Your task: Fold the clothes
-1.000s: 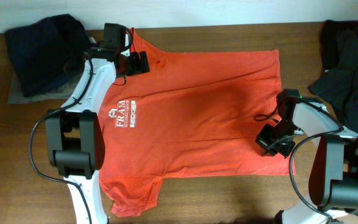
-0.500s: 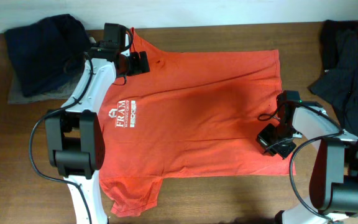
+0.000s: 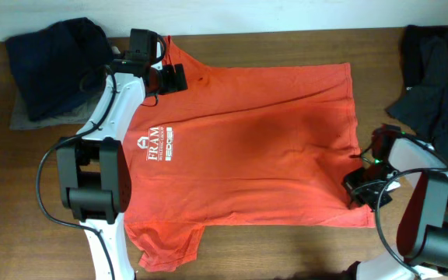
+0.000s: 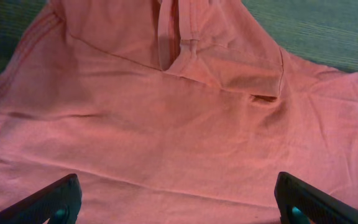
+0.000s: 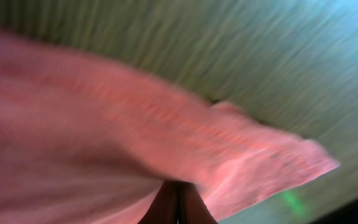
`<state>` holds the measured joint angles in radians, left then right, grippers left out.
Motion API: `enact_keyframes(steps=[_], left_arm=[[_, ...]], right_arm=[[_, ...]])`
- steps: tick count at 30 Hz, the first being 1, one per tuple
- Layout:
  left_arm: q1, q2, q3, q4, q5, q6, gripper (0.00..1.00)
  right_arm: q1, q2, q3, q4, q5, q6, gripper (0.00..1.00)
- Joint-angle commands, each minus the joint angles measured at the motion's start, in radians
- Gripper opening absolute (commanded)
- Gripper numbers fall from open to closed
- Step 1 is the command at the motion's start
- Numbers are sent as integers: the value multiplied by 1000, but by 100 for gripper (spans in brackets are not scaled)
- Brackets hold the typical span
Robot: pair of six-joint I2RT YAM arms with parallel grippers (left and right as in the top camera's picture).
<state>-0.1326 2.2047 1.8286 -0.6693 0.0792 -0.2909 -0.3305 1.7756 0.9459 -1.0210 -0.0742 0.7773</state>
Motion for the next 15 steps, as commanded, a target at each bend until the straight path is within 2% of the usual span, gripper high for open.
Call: enact_keyframes(steps=[1, 15], left_arm=[[7, 11, -1, 10, 3, 5, 99], [13, 11, -1, 14, 3, 5, 99]], right_arm=[[-47, 20, -20, 5, 87, -14, 4], [-123, -6, -18, 23, 136, -1, 4]])
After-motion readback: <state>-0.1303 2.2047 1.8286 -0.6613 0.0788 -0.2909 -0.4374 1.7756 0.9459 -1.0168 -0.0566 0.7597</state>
